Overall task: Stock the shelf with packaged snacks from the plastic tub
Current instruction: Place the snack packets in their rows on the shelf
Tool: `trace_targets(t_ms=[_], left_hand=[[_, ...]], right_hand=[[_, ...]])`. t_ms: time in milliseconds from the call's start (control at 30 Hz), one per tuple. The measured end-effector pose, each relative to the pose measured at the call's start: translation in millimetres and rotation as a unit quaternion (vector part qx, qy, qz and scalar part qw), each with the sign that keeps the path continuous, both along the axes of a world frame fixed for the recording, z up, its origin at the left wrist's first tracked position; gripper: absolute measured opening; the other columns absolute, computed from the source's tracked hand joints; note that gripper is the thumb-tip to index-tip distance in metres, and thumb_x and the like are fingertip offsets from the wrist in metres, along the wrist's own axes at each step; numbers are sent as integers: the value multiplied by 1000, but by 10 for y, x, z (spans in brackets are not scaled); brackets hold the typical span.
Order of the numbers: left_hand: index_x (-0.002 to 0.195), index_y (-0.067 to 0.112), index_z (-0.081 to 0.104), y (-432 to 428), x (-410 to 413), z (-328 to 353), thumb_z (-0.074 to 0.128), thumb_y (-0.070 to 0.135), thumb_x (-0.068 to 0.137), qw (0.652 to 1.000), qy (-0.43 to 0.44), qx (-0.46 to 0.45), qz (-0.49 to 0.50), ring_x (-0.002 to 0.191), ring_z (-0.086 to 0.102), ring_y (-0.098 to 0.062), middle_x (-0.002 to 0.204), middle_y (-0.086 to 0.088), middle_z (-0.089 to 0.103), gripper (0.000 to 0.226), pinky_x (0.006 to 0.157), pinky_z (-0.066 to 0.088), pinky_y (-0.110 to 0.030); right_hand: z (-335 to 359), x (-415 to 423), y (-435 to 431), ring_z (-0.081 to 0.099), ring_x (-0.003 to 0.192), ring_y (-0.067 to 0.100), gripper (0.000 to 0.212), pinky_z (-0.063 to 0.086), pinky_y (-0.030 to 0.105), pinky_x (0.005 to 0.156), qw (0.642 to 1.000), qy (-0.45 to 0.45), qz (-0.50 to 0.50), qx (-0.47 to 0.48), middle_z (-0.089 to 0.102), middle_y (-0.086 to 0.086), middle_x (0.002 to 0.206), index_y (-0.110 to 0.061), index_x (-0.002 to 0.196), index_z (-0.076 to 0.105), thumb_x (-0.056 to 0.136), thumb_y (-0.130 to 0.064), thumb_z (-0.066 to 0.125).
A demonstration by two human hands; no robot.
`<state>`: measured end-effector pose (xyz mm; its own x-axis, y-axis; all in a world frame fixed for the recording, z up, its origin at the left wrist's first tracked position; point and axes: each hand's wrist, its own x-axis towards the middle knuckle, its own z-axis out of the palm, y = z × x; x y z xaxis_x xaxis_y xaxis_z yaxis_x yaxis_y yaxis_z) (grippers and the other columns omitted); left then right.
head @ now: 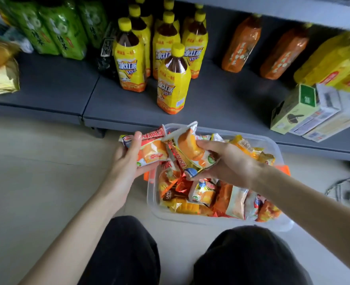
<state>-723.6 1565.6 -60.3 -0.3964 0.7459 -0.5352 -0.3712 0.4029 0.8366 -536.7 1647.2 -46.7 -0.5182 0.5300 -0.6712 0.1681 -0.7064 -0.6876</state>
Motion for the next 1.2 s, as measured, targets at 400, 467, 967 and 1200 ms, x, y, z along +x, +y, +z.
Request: trace_targets(t_ms=[400, 467, 967, 1200], left_hand=[[107, 11, 55, -54, 38, 2338, 54, 44, 88, 998, -52, 10, 29, 98, 69, -27, 108, -14, 68, 38, 68, 60, -26], [110, 8, 53, -113, -24, 2827, 60, 49, 73, 998, -47, 34, 26, 93, 71, -25, 106, -12, 70, 56, 63, 59, -24], [107, 23, 61, 57, -425, 5717, 79, 40, 63, 989, 72, 126, -10, 104, 65, -16, 103, 4, 72, 50, 90, 47, -31], [112, 21, 62, 611, -366, 5886, 74, 26, 81, 983, 131, 123, -38, 100, 65, -14, 103, 5, 72, 33, 75, 44, -24]], right_hand=[[2411, -304, -80, 67, 94, 14, 21, 48, 29, 91, 982, -56, 23, 178, 72, -2, 96, -17, 100, 64, 81, -15, 71], [2917, -370, -108, 66, 92, 15, 20, 47, 29, 89, 978, -59, 17, 197, 71, -2, 92, -18, 99, 65, 80, -15, 72], [5934, -343, 99, 70, 86, 17, 37, 52, 30, 76, 943, -25, -135, 303, 72, 3, 96, -17, 108, 55, 78, -8, 74], [6013, 120, 825, 69, 95, 26, 53, 58, 41, 83, 912, -46, -246, 324, 64, 13, 107, -17, 114, 52, 71, 3, 77]])
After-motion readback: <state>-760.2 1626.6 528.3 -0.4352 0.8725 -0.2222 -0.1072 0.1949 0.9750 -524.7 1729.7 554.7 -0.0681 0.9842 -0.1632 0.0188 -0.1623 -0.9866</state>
